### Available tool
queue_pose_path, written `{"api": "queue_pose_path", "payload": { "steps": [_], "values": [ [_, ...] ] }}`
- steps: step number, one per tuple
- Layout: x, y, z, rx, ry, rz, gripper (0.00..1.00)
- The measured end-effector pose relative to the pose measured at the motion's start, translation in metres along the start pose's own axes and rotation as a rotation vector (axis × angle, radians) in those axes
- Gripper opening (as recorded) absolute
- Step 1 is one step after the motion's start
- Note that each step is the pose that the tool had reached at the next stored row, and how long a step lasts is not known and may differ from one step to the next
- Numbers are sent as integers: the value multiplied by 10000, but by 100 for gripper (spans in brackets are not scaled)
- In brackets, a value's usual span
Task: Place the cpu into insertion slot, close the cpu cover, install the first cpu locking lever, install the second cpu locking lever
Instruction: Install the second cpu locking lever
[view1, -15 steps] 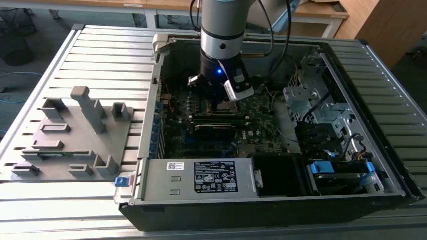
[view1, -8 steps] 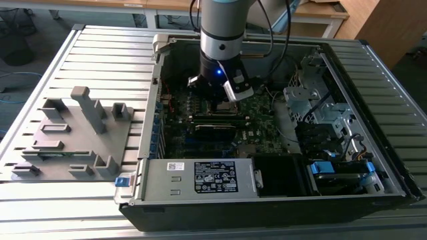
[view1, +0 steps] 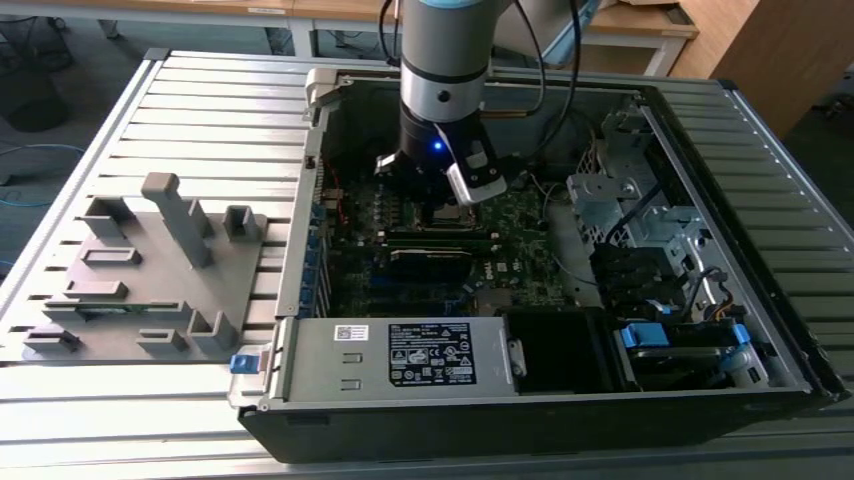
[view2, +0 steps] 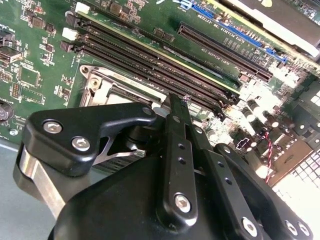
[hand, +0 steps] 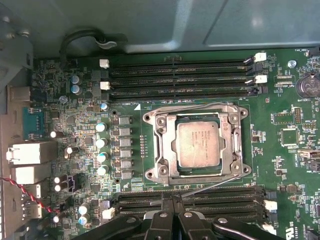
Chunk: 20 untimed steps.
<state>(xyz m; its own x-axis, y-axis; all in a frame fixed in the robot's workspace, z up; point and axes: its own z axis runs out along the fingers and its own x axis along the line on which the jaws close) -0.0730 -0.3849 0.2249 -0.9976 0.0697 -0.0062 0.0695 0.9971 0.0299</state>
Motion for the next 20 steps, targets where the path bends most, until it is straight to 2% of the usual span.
{"api": "queue_pose_path", "payload": {
  "steps": [20],
  "values": [
    [28,-3,32,0,0,-7,10]
  ]
}}
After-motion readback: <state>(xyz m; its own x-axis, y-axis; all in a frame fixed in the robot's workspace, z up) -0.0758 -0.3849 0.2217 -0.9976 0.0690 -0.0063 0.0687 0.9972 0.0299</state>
